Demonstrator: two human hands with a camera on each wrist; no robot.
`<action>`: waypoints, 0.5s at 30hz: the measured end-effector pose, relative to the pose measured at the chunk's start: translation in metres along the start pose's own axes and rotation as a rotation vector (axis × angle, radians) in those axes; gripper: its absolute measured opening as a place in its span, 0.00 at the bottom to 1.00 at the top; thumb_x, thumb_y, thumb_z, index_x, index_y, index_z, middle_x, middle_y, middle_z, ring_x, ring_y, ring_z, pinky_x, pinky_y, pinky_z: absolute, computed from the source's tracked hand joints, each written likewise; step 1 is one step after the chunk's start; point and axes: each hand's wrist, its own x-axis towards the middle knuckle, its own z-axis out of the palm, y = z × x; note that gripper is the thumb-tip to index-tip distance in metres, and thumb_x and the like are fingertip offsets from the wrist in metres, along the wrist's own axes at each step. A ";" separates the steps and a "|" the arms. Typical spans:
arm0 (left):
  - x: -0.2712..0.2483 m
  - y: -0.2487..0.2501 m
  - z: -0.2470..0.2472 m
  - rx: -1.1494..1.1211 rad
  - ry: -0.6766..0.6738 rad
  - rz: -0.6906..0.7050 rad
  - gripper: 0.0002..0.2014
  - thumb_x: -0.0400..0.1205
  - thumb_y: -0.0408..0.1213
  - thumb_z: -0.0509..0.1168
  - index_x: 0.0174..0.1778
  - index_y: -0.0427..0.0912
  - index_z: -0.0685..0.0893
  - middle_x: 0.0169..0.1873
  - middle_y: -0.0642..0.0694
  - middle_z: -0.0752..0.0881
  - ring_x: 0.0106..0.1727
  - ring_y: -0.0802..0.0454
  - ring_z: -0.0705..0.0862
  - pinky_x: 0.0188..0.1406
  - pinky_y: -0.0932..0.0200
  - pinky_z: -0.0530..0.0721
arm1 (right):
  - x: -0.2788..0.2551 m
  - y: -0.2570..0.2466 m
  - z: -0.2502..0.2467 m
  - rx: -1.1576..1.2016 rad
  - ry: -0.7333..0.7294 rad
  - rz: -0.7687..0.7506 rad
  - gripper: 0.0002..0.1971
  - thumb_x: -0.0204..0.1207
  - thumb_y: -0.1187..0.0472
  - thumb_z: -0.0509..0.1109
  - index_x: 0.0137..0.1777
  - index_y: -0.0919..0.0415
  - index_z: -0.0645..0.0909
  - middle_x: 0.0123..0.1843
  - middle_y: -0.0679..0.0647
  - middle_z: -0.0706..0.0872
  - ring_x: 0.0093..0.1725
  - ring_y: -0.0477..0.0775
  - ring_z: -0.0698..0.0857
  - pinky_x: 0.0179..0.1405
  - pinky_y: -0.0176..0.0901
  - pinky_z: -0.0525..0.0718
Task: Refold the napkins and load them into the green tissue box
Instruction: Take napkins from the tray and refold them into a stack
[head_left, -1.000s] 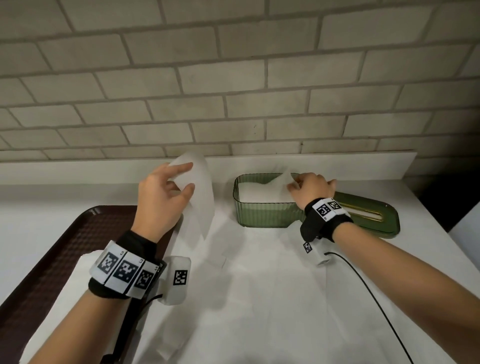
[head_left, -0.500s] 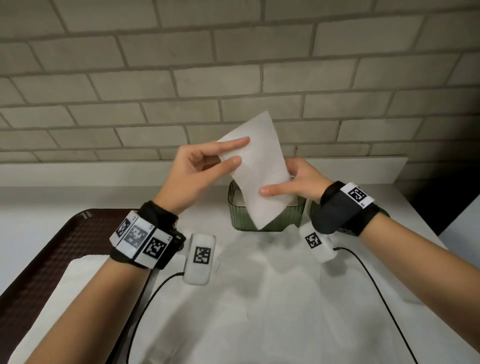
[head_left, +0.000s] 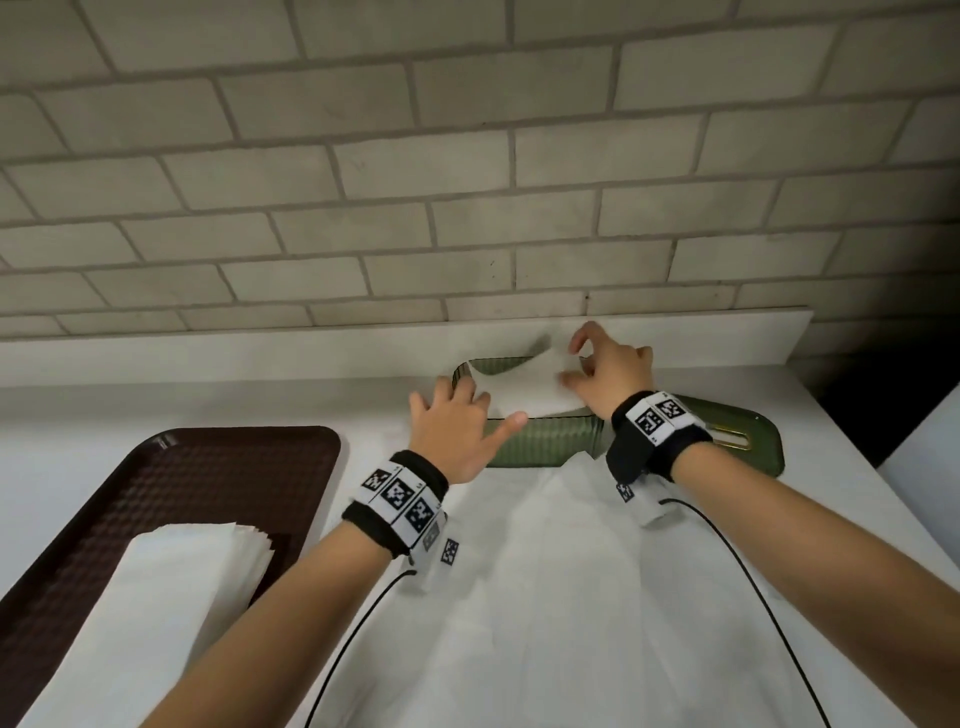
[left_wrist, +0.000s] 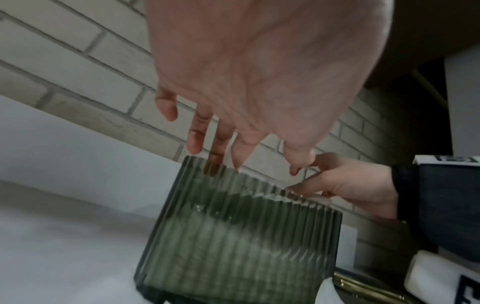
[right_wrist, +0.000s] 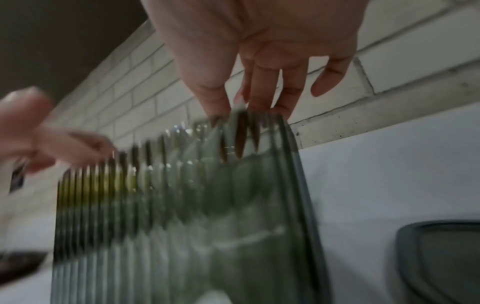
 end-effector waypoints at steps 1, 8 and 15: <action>0.001 0.001 0.002 0.036 -0.007 -0.002 0.38 0.82 0.69 0.39 0.73 0.46 0.76 0.72 0.42 0.72 0.71 0.40 0.66 0.64 0.39 0.67 | -0.003 0.001 0.002 -0.100 -0.024 -0.032 0.11 0.72 0.53 0.70 0.51 0.47 0.71 0.33 0.46 0.82 0.42 0.56 0.84 0.57 0.53 0.66; 0.008 0.003 -0.007 -0.010 -0.040 0.031 0.37 0.80 0.71 0.38 0.63 0.55 0.85 0.81 0.40 0.63 0.84 0.41 0.49 0.74 0.21 0.46 | -0.016 -0.009 -0.004 -0.388 -0.034 -0.187 0.30 0.77 0.29 0.50 0.36 0.49 0.84 0.51 0.47 0.86 0.62 0.57 0.74 0.61 0.58 0.58; 0.021 0.004 -0.005 0.025 -0.255 0.052 0.49 0.75 0.75 0.28 0.51 0.51 0.91 0.76 0.41 0.75 0.85 0.40 0.53 0.66 0.14 0.27 | -0.022 -0.007 0.005 -0.516 -0.454 -0.177 0.52 0.70 0.24 0.25 0.25 0.57 0.84 0.38 0.51 0.87 0.71 0.53 0.74 0.78 0.71 0.38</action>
